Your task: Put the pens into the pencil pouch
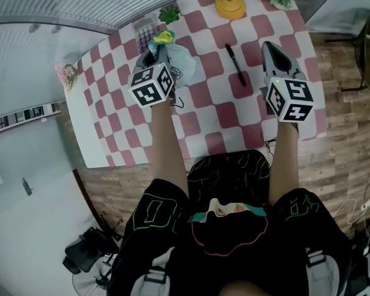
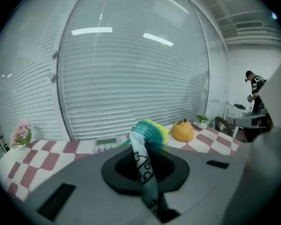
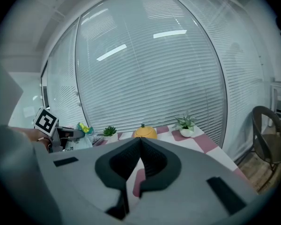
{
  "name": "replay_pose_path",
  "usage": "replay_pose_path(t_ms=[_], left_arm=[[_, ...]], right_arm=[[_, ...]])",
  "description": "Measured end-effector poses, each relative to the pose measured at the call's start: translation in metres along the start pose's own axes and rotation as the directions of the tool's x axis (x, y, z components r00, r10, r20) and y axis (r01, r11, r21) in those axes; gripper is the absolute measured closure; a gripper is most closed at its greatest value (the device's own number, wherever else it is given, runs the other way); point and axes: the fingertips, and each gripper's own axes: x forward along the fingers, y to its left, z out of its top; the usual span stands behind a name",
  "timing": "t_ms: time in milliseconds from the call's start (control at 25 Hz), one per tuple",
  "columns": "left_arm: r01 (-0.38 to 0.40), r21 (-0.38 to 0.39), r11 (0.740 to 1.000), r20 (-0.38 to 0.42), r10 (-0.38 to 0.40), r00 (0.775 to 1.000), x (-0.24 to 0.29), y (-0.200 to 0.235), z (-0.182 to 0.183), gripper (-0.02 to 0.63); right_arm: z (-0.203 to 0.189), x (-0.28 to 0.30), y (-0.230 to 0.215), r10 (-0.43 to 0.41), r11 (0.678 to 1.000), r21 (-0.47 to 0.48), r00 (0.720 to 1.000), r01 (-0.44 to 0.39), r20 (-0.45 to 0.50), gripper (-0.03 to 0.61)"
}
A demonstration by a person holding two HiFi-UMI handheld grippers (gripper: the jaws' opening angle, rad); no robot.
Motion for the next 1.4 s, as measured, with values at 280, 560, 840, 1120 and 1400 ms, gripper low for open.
replay_pose_path(t_ms=[280,560,840,1120,1400], left_arm=[[-0.107,-0.083,0.991,0.251,0.124,0.960,-0.070,0.034,0.042,0.600],[-0.081,-0.097,0.992,0.450,0.116,0.886,-0.132,0.062,0.073,0.600],[-0.066,-0.071,0.995,0.555,0.094,0.827,-0.173,0.085,0.095,0.600],[0.045,-0.025,0.999,0.633,-0.019,0.774,-0.189,0.079,0.111,0.598],[0.352,0.136,0.926,0.656,-0.350,0.669,-0.188,0.012,0.118,0.598]], right_arm=[[0.035,0.004,0.049,0.070,0.992,-0.108,0.996,-0.064,0.053,0.589],[0.085,-0.007,0.118,0.208,0.958,-0.236,0.962,-0.163,0.179,0.589],[0.113,-0.017,0.172,0.296,0.917,-0.341,0.925,-0.205,0.238,0.589],[0.125,-0.032,0.195,0.307,0.906,-0.377,0.912,-0.193,0.271,0.589],[0.132,-0.062,0.184,0.323,0.901,-0.393,0.891,-0.185,0.320,0.589]])
